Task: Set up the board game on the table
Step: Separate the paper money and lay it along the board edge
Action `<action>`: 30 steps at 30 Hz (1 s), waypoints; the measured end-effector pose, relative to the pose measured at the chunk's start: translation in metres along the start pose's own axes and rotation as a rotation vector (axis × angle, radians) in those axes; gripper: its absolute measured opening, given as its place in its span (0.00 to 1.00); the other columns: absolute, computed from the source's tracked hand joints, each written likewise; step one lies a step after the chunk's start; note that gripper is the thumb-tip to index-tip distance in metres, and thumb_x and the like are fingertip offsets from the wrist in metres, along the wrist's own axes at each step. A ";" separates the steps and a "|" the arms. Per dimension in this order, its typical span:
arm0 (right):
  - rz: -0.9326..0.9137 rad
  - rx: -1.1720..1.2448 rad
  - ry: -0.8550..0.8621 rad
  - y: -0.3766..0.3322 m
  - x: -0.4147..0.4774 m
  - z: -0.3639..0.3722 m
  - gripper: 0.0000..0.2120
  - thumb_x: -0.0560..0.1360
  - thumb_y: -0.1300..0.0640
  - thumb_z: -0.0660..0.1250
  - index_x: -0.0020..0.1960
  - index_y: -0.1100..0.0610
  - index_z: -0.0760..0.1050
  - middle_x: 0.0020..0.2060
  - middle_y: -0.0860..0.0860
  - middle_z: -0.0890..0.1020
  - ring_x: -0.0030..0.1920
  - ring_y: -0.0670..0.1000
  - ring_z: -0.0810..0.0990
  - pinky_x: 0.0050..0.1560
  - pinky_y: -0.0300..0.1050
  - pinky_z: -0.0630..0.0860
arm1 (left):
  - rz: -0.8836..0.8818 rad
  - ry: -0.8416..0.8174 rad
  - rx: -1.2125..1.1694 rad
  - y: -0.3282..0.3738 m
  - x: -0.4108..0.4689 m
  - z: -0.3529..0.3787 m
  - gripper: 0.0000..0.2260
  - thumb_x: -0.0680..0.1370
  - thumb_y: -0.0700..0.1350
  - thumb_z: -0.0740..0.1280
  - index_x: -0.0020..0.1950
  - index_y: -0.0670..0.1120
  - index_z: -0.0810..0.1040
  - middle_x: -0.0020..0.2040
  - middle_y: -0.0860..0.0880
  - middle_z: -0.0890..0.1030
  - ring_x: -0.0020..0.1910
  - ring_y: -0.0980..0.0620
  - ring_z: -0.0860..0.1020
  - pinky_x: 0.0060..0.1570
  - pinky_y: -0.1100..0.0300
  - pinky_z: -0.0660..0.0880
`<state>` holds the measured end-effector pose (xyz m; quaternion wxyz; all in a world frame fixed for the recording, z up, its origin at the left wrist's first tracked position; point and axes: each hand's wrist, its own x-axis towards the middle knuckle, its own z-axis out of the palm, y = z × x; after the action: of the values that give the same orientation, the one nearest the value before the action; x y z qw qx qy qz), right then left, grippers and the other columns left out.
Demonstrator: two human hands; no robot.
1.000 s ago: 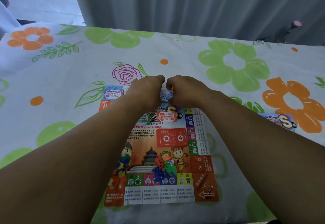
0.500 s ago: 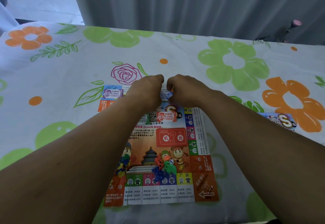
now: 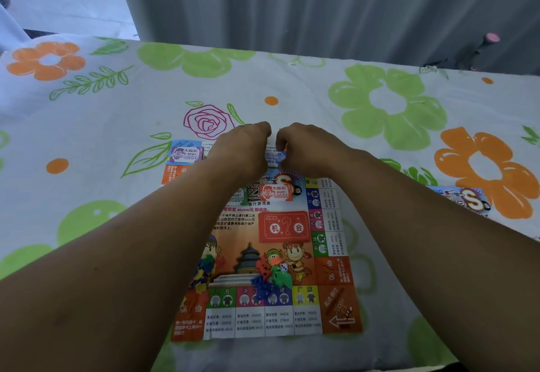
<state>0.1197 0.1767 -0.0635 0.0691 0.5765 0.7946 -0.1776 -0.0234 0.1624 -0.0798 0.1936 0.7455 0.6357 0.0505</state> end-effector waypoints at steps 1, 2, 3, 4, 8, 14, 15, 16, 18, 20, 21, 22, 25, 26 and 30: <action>0.002 0.001 0.000 0.000 0.000 0.000 0.19 0.74 0.53 0.73 0.63 0.53 0.75 0.57 0.52 0.79 0.52 0.55 0.79 0.47 0.48 0.75 | -0.002 0.000 -0.002 0.000 0.000 0.000 0.23 0.75 0.39 0.71 0.69 0.48 0.70 0.60 0.48 0.81 0.57 0.45 0.79 0.55 0.47 0.79; 0.003 0.004 0.001 0.000 0.000 0.000 0.19 0.74 0.53 0.74 0.63 0.53 0.75 0.57 0.52 0.79 0.52 0.55 0.79 0.48 0.48 0.76 | -0.004 -0.001 -0.005 0.000 0.000 0.000 0.23 0.75 0.39 0.71 0.69 0.48 0.71 0.60 0.48 0.81 0.57 0.45 0.79 0.55 0.47 0.79; 0.005 0.007 0.001 0.000 0.000 0.000 0.19 0.74 0.53 0.74 0.62 0.53 0.75 0.57 0.52 0.79 0.52 0.54 0.79 0.48 0.48 0.76 | -0.006 -0.003 -0.008 0.000 0.000 0.000 0.24 0.75 0.39 0.71 0.69 0.48 0.70 0.60 0.48 0.81 0.57 0.45 0.79 0.55 0.47 0.79; 0.007 0.009 0.000 0.000 0.000 -0.001 0.19 0.74 0.53 0.74 0.62 0.53 0.75 0.57 0.52 0.79 0.52 0.54 0.79 0.49 0.48 0.77 | -0.008 -0.004 -0.011 0.000 0.000 0.000 0.24 0.74 0.39 0.71 0.69 0.48 0.70 0.61 0.48 0.81 0.58 0.45 0.79 0.55 0.48 0.79; 0.011 0.014 -0.001 0.000 0.001 -0.001 0.18 0.73 0.53 0.74 0.61 0.53 0.75 0.56 0.52 0.79 0.52 0.54 0.79 0.50 0.50 0.78 | -0.010 0.000 -0.023 0.001 0.000 -0.001 0.26 0.74 0.39 0.71 0.71 0.48 0.69 0.62 0.48 0.81 0.59 0.45 0.79 0.55 0.49 0.78; 0.006 0.026 0.014 0.000 -0.001 -0.007 0.21 0.73 0.52 0.74 0.63 0.54 0.73 0.56 0.51 0.77 0.52 0.54 0.77 0.50 0.50 0.77 | 0.004 0.023 -0.029 0.002 -0.002 -0.007 0.26 0.74 0.38 0.72 0.71 0.47 0.70 0.62 0.47 0.81 0.59 0.45 0.79 0.55 0.49 0.78; 0.005 0.031 0.030 0.000 -0.002 -0.010 0.21 0.73 0.52 0.74 0.63 0.54 0.73 0.56 0.51 0.77 0.52 0.54 0.77 0.50 0.50 0.76 | 0.012 0.035 -0.043 0.003 -0.002 -0.009 0.27 0.74 0.38 0.72 0.71 0.47 0.70 0.62 0.47 0.80 0.59 0.45 0.79 0.55 0.50 0.77; 0.007 0.037 0.043 0.000 -0.003 -0.013 0.21 0.73 0.52 0.73 0.63 0.53 0.73 0.55 0.50 0.77 0.51 0.53 0.77 0.49 0.49 0.76 | 0.018 0.047 -0.062 0.003 -0.002 -0.012 0.28 0.74 0.38 0.72 0.72 0.47 0.69 0.62 0.48 0.80 0.60 0.45 0.78 0.55 0.52 0.77; 0.014 0.050 0.060 -0.001 -0.005 -0.017 0.20 0.74 0.51 0.73 0.62 0.53 0.73 0.55 0.50 0.78 0.51 0.53 0.78 0.49 0.50 0.77 | 0.016 0.068 -0.105 0.003 -0.003 -0.018 0.28 0.74 0.39 0.72 0.73 0.47 0.69 0.63 0.49 0.80 0.61 0.46 0.78 0.54 0.54 0.74; 0.019 0.067 0.064 -0.002 -0.008 -0.020 0.18 0.74 0.50 0.72 0.62 0.53 0.74 0.55 0.50 0.79 0.51 0.53 0.79 0.51 0.51 0.78 | -0.001 0.090 -0.144 0.001 -0.004 -0.025 0.26 0.75 0.40 0.71 0.72 0.47 0.70 0.62 0.50 0.81 0.60 0.46 0.78 0.54 0.55 0.74; 0.022 0.073 0.060 -0.002 -0.011 -0.022 0.18 0.75 0.50 0.72 0.61 0.53 0.74 0.54 0.51 0.80 0.51 0.53 0.79 0.51 0.52 0.78 | -0.012 0.100 -0.158 -0.001 -0.006 -0.027 0.24 0.76 0.41 0.70 0.72 0.47 0.71 0.61 0.50 0.81 0.59 0.46 0.78 0.55 0.54 0.74; 0.023 0.079 0.064 -0.003 -0.014 -0.025 0.17 0.75 0.49 0.72 0.61 0.52 0.74 0.54 0.51 0.80 0.51 0.53 0.79 0.52 0.52 0.78 | -0.022 0.112 -0.163 -0.003 -0.009 -0.031 0.23 0.76 0.41 0.70 0.71 0.47 0.71 0.61 0.50 0.81 0.59 0.46 0.78 0.55 0.54 0.74; 0.022 0.102 0.074 -0.006 -0.024 -0.033 0.14 0.76 0.50 0.71 0.59 0.52 0.74 0.53 0.50 0.80 0.51 0.53 0.79 0.52 0.53 0.79 | -0.055 0.142 -0.168 -0.013 -0.017 -0.042 0.20 0.77 0.42 0.68 0.68 0.47 0.73 0.60 0.50 0.82 0.57 0.46 0.78 0.55 0.53 0.76; 0.022 0.114 0.082 -0.008 -0.027 -0.035 0.13 0.76 0.51 0.71 0.58 0.53 0.75 0.53 0.50 0.80 0.50 0.53 0.80 0.51 0.53 0.79 | -0.066 0.154 -0.164 -0.016 -0.020 -0.046 0.19 0.77 0.42 0.68 0.68 0.47 0.74 0.60 0.50 0.82 0.57 0.46 0.78 0.56 0.53 0.76; 0.018 0.109 0.141 -0.017 -0.045 -0.039 0.12 0.76 0.52 0.70 0.57 0.53 0.75 0.52 0.51 0.80 0.50 0.54 0.80 0.48 0.50 0.78 | -0.082 0.209 -0.159 -0.018 -0.040 -0.065 0.19 0.77 0.44 0.68 0.68 0.48 0.74 0.60 0.50 0.82 0.56 0.45 0.79 0.56 0.51 0.76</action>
<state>0.1223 0.1460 -0.0095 -0.0169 0.5977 0.7812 -0.1791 -0.0679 0.1406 -0.0198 0.1870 0.6918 0.6764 0.1702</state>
